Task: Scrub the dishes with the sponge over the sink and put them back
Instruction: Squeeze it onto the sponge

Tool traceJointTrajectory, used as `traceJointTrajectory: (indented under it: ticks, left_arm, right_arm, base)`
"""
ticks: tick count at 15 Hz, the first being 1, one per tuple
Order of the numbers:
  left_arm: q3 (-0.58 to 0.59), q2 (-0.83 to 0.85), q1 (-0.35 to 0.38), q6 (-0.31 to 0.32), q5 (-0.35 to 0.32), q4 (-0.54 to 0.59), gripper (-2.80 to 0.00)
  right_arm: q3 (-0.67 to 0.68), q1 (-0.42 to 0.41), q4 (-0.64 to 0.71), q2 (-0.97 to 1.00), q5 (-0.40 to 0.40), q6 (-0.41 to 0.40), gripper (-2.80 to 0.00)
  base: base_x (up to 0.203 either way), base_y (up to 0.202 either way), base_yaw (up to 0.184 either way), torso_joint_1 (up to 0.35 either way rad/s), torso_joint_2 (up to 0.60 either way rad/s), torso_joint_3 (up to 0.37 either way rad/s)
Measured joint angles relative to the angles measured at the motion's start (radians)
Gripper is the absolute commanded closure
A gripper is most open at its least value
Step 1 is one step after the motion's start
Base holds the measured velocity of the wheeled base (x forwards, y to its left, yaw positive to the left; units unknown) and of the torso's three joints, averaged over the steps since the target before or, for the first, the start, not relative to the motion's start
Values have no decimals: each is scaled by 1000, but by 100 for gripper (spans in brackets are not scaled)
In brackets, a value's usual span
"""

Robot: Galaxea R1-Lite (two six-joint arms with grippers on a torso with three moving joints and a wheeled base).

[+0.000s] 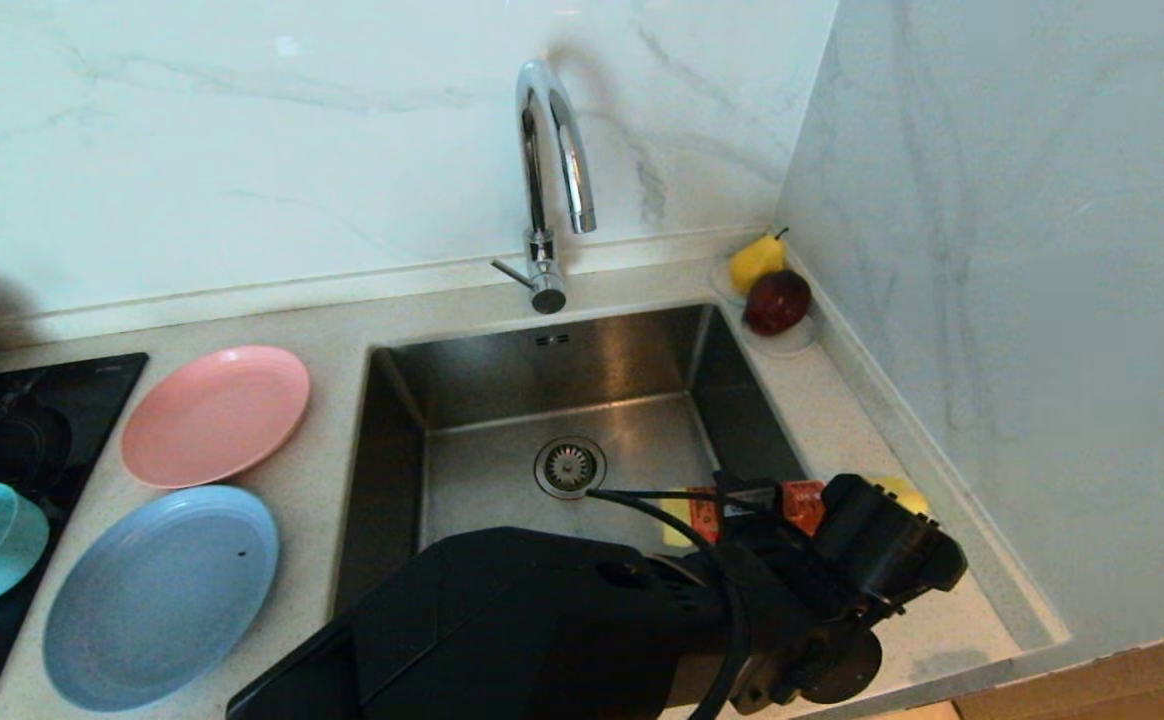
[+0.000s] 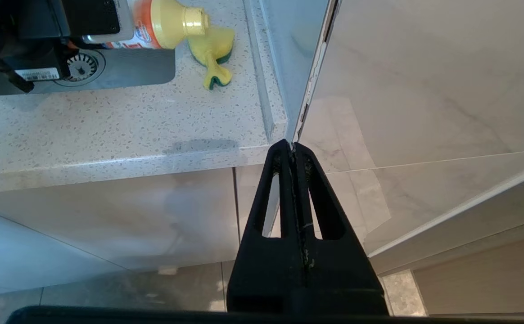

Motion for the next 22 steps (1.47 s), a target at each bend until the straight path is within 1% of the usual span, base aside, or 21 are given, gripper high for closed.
traceJointTrajectory:
  ticks: [1, 3, 5, 14, 18, 20, 22]
  left_arm:
    - [-3, 3, 3, 0, 5, 0, 0]
    - [-11, 10, 14, 8, 45, -2, 0]
    - [-15, 14, 34, 23, 57, -4, 0]
    - [-23, 27, 46, 20, 50, -19, 0]
    - [-29, 26, 45, 59, 45, -20, 0]
    - [-30, 24, 45, 67, 44, -22, 0]
    - [-31, 24, 44, 98, 44, -61, 0]
  right_arm:
    - [0, 0, 0, 0, 0, 0, 0]
    - [0, 0, 0, 0, 0, 0, 0]
    - [0, 0, 0, 0, 0, 0, 0]
    - [0, 0, 0, 0, 0, 0, 0]
    - [0, 0, 0, 0, 0, 0, 0]
    - [0, 0, 0, 0, 0, 0, 0]
    - [0, 0, 0, 0, 0, 0, 0]
  base:
    - [0, 0, 0, 0, 0, 0]
    - [0, 0, 0, 0, 0, 0]
    - [0, 0, 0, 0, 0, 0]
    - [0, 0, 0, 0, 0, 0]
    - [0, 0, 0, 0, 0, 0]
    - [0, 0, 0, 0, 0, 0]
    - [0, 0, 0, 0, 0, 0]
